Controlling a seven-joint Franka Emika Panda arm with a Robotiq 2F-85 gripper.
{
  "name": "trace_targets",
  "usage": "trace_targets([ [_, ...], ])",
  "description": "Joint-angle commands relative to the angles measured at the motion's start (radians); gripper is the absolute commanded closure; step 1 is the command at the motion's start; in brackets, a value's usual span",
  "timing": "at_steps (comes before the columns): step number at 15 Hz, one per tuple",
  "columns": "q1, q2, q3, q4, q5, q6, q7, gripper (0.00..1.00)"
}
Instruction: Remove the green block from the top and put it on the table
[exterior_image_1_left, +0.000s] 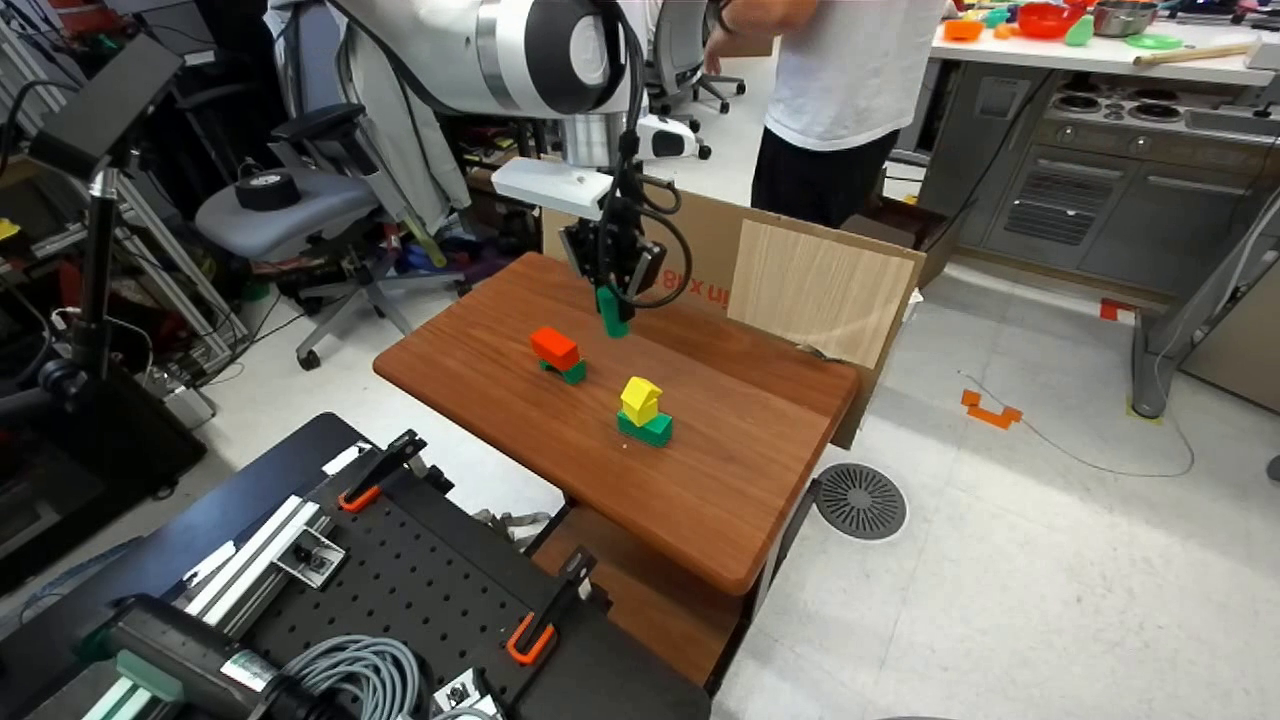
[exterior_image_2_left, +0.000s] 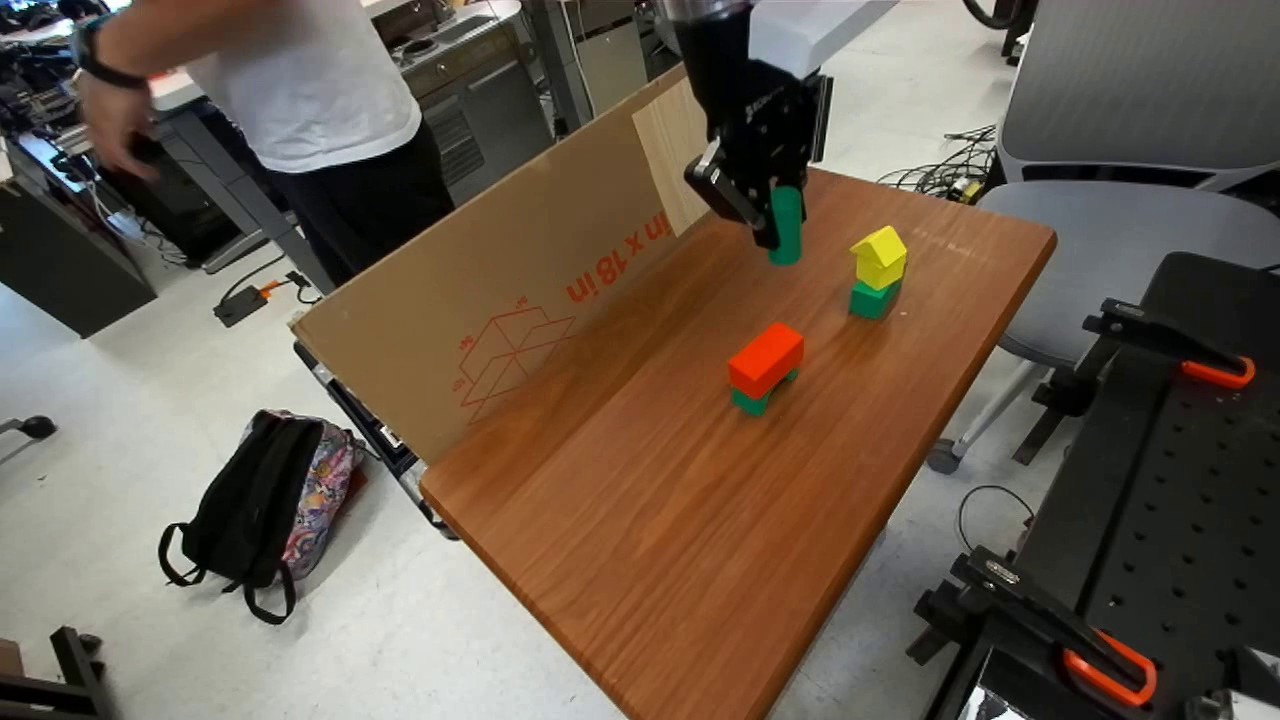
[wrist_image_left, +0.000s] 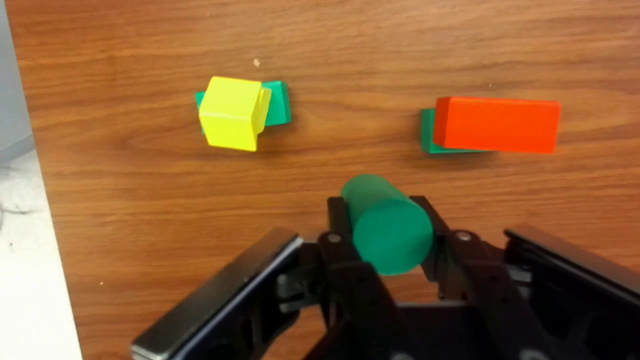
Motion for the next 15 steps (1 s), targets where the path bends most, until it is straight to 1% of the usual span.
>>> trace_targets([
  [1, -0.042, 0.123, -0.01, 0.15, 0.028, -0.021, -0.061, 0.91],
  [7, -0.09, 0.29, -0.013, 0.32, 0.053, -0.041, -0.111, 0.91],
  [9, -0.1, 0.328, -0.012, 0.37, 0.054, -0.055, -0.128, 0.91],
  [13, -0.118, 0.374, -0.012, 0.435, 0.058, -0.087, -0.157, 0.91],
  [14, -0.121, 0.382, -0.012, 0.448, 0.059, -0.097, -0.163, 0.41],
  [15, -0.123, 0.385, -0.013, 0.456, 0.058, -0.103, -0.166, 0.39],
])
